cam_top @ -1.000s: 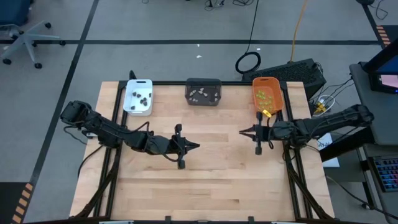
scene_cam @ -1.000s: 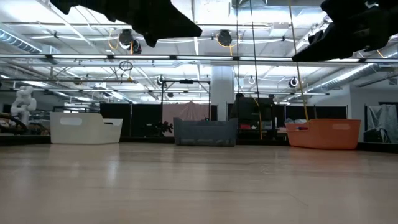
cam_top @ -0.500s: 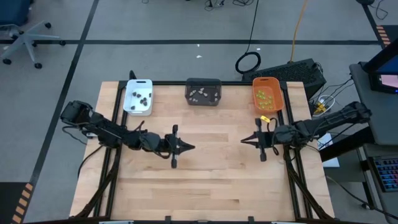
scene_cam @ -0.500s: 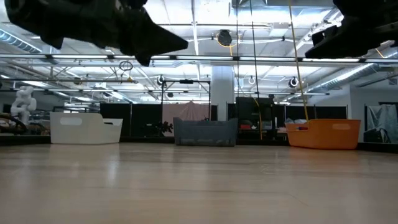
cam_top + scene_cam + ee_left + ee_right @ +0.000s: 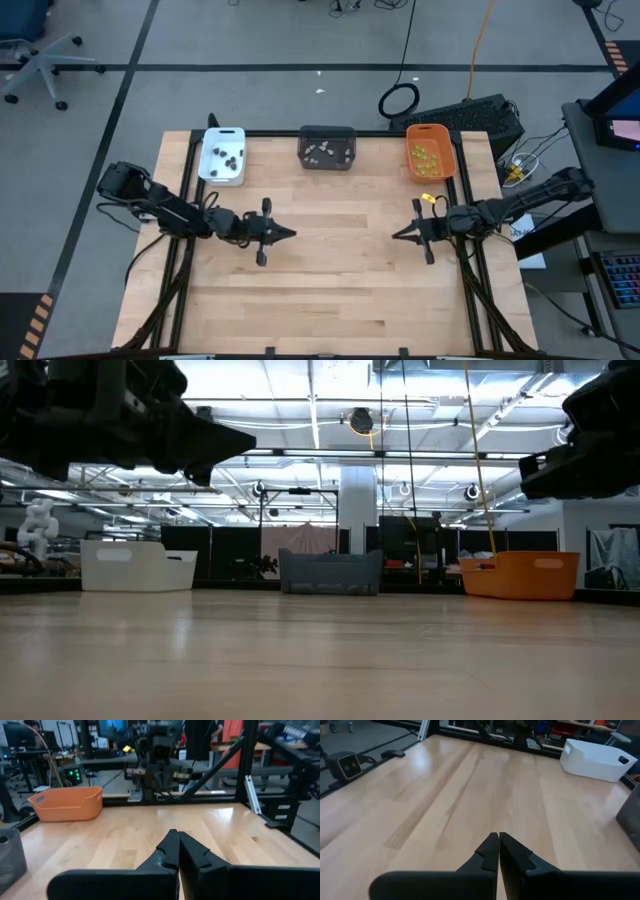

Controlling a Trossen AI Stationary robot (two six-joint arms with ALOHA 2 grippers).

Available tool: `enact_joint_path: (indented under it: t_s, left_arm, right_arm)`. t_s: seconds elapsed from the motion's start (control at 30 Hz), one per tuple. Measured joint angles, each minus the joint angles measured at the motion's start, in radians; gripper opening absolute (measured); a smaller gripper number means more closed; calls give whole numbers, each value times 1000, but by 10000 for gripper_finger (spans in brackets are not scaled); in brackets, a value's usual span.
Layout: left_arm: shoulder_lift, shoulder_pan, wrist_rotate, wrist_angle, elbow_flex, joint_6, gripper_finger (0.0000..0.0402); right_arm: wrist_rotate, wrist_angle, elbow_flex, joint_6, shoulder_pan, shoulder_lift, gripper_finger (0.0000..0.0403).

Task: Sort Halloween decoration
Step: Return to Home Position

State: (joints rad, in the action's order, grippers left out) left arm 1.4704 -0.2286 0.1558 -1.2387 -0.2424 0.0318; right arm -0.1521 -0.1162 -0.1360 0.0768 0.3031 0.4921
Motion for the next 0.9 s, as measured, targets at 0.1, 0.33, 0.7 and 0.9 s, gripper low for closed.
enact_joint_path:
  t_s: [0.1, 0.33, 0.7, 0.9]
  left_arm:
    - [0, -1, 0, -68, 41, 0, 0]
    - [-1, 0, 9, -173, 124, -1, 0]
    - [-22, 0, 0, -324, 237, -38, 0]
    - [-83, 0, -61, -314, 237, -42, 0]
  right_arm:
    - [20, -1, 26, -1, 0, -36, 0]
    - [50, 4, 92, -6, 0, -132, 0]
    - [51, 70, 117, -12, 0, -234, 0]
    - [54, 76, 118, 0, 0, -252, 0]
